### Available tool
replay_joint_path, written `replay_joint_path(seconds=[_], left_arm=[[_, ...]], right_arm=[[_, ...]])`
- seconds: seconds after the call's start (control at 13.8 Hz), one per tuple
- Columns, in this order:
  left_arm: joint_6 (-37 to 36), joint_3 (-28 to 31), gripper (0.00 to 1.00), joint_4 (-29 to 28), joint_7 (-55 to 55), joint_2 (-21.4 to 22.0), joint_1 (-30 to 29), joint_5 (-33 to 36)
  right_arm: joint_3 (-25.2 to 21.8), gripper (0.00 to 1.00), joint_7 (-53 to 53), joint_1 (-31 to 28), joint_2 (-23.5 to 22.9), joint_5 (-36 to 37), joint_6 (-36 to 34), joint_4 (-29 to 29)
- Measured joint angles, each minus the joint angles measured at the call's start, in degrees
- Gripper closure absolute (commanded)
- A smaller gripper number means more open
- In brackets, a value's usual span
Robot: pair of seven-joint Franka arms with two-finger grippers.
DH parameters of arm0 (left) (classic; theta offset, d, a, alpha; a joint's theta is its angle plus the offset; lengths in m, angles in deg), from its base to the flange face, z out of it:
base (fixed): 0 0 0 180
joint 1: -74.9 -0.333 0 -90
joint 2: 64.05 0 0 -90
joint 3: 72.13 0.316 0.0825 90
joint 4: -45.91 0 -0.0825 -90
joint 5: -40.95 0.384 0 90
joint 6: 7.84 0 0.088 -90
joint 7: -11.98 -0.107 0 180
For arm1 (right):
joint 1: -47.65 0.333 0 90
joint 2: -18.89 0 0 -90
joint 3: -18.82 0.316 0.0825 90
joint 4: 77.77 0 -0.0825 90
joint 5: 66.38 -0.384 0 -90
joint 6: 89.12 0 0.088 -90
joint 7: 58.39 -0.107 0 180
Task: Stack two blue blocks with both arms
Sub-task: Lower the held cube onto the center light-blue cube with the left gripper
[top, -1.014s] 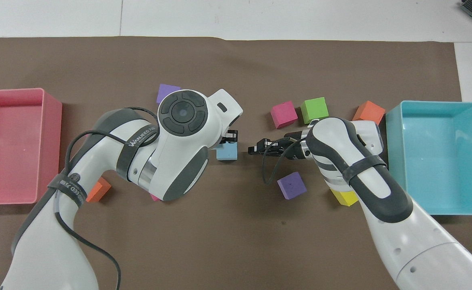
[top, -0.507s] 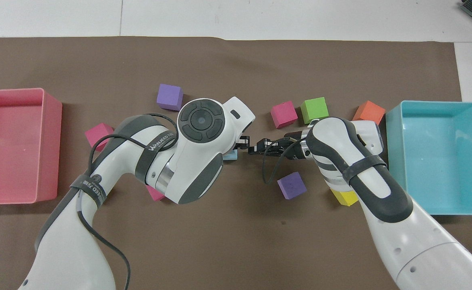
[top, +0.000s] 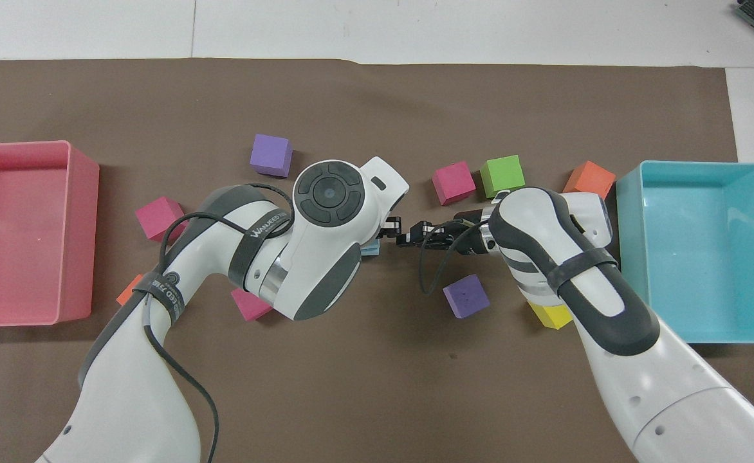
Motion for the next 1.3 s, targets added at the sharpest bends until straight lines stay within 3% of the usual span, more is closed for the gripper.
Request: replay_joint_path(seconds=[1.3], left_arm=[[-1.5,-0.1,0.95,0.0,1.6,-0.1,0.3,0.6]], right_arm=[[0.0,1.00,0.0,0.0,0.0,0.0,0.0,0.0]])
